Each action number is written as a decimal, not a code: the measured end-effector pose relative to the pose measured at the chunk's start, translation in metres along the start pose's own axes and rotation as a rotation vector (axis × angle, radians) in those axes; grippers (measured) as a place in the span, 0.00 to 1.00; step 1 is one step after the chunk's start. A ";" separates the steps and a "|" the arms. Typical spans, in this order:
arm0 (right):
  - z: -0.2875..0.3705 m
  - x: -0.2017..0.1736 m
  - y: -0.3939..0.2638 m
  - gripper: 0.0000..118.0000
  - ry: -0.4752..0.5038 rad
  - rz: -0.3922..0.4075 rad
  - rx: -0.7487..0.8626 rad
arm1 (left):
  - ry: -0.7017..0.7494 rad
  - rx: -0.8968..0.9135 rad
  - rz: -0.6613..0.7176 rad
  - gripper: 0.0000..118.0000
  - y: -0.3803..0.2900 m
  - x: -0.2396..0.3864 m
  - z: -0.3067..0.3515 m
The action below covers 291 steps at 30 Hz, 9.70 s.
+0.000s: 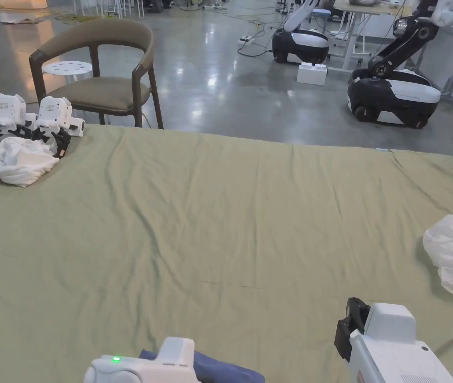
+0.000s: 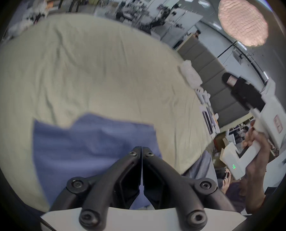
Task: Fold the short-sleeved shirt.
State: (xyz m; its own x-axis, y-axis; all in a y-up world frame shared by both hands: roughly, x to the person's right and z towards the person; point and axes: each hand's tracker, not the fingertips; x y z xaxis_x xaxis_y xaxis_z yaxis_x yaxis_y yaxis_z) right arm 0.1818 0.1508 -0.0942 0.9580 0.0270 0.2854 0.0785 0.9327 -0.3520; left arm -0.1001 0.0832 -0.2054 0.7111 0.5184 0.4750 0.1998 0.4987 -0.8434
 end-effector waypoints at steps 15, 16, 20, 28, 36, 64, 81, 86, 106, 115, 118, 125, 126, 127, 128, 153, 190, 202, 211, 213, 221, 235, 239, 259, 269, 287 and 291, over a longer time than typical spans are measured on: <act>-0.006 -0.027 0.054 0.00 0.001 -0.013 0.194 | 0.596 0.878 -0.296 0.02 0.054 0.015 0.122; -0.004 -0.029 0.058 0.00 -0.002 -0.012 0.215 | 0.623 0.927 -0.314 0.02 0.053 0.015 0.126; 0.001 -0.034 0.071 0.00 -0.025 -0.002 0.277 | 0.691 0.993 -0.361 0.02 0.055 0.015 0.134; 0.013 -0.040 0.058 0.00 0.060 0.026 0.225 | 0.659 1.018 -0.302 0.02 0.050 0.006 0.147; 0.029 -0.109 -0.047 0.00 0.290 0.148 -0.086 | 0.675 0.883 -0.290 0.02 0.008 -0.020 0.145; -0.014 -0.131 -0.144 0.00 0.192 0.182 -0.231 | -0.230 0.052 0.308 0.74 -0.022 -0.189 0.053; -0.013 -0.128 -0.145 0.00 0.205 0.166 -0.227 | -0.457 -0.081 0.463 0.19 -0.037 -0.183 -0.020; -0.013 -0.127 -0.145 0.00 0.214 0.170 -0.218 | -0.526 0.022 0.506 0.17 -0.049 -0.177 -0.009; -0.033 -0.051 0.006 0.00 0.084 0.134 0.022 | -0.341 0.176 0.439 0.17 0.047 -0.229 0.207; -0.040 -0.025 0.037 0.00 0.029 0.112 0.060 | -0.034 0.191 0.504 0.17 0.063 -0.304 0.289; -0.040 -0.021 0.041 0.00 0.022 0.100 0.062 | 0.075 0.192 0.576 0.17 0.056 -0.317 0.304; -0.042 -0.021 0.039 0.00 0.025 0.110 0.050 | 0.242 0.119 0.600 0.19 0.040 -0.320 0.308; -0.043 -0.021 0.038 0.00 0.028 0.110 0.045 | 0.258 0.122 0.617 0.24 0.040 -0.319 0.308; -0.044 -0.022 0.036 0.00 0.029 0.108 0.041 | 0.284 0.122 0.624 0.31 0.039 -0.316 0.308; -0.045 -0.022 0.035 0.00 0.031 0.107 0.037 | 0.319 0.123 0.624 0.42 0.039 -0.312 0.309; -0.044 -0.013 0.027 0.00 0.051 0.042 0.011 | 0.540 0.392 -0.003 0.64 0.047 -0.162 0.193; -0.036 -0.027 0.051 0.00 -0.018 0.010 0.185 | 0.663 0.858 -0.353 0.00 0.074 0.019 0.086; -0.039 -0.027 0.048 0.80 -0.074 0.006 0.200 | 0.669 0.895 -0.318 0.86 0.078 0.013 0.090; -0.038 -0.024 0.050 0.90 -0.058 0.032 0.232 | 0.682 0.918 -0.311 0.96 0.076 0.008 0.092; -0.040 -0.026 0.049 0.90 -0.077 0.058 0.232 | 0.673 0.926 -0.303 0.96 0.077 0.008 0.093; -0.042 -0.026 0.050 0.90 -0.066 0.021 0.230 | 0.664 0.906 -0.345 0.96 0.078 0.009 0.090; -0.043 -0.018 0.072 0.90 -0.024 -0.191 0.132 | 0.585 0.896 -0.294 0.96 0.083 0.007 0.097; -0.048 -0.016 0.077 0.90 -0.019 -0.257 0.031 | 0.595 0.893 -0.300 0.96 0.085 0.006 0.096; -0.066 -0.023 0.081 0.90 -0.029 -0.264 -0.123 | 0.604 0.827 -0.268 0.96 0.080 -0.009 0.089; -0.065 -0.026 0.079 0.90 -0.084 -0.186 -0.042 | 0.599 0.844 -0.260 0.96 0.082 -0.011 0.090; -0.055 -0.025 0.057 0.96 -0.114 0.017 0.193 | 0.624 0.854 -0.268 0.96 0.084 -0.018 0.090; -0.059 -0.028 0.056 0.96 -0.118 0.009 0.196 | 0.625 0.859 -0.269 0.96 0.086 -0.018 0.092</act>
State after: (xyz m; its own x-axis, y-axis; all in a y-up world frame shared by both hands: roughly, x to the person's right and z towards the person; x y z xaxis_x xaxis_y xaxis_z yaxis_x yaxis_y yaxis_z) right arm 0.1757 0.1808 -0.1742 0.9187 0.0665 0.3893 0.0042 0.9840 -0.1779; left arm -0.1575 0.1803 -0.2631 0.9794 -0.0030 0.2020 0.0359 0.9865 -0.1597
